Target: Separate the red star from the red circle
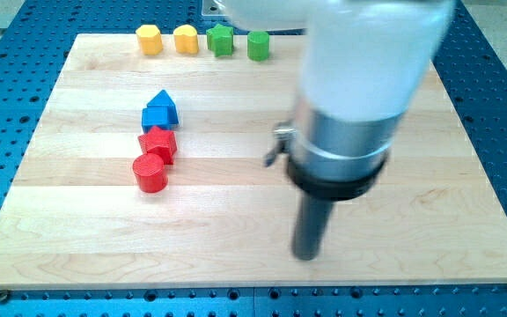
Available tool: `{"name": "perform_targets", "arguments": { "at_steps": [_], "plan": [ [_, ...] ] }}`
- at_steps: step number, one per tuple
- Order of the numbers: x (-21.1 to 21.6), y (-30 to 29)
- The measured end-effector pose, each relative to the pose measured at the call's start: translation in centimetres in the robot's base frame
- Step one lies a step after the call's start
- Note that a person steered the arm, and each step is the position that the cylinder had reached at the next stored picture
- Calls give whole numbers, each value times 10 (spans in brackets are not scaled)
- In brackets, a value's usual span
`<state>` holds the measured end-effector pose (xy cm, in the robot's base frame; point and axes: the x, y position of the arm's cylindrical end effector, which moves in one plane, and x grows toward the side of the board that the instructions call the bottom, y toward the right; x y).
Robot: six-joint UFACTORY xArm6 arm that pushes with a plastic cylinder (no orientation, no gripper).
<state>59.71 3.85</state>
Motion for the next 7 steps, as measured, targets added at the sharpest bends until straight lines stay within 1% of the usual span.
{"name": "perform_targets", "arguments": {
  "at_steps": [2,3,4,5,6,7],
  "plan": [
    [-43,-108],
    [-67,-140],
    [-115,-141],
    [-137,-157],
    [-114,-166],
    [-134,-181]
  ]
}}
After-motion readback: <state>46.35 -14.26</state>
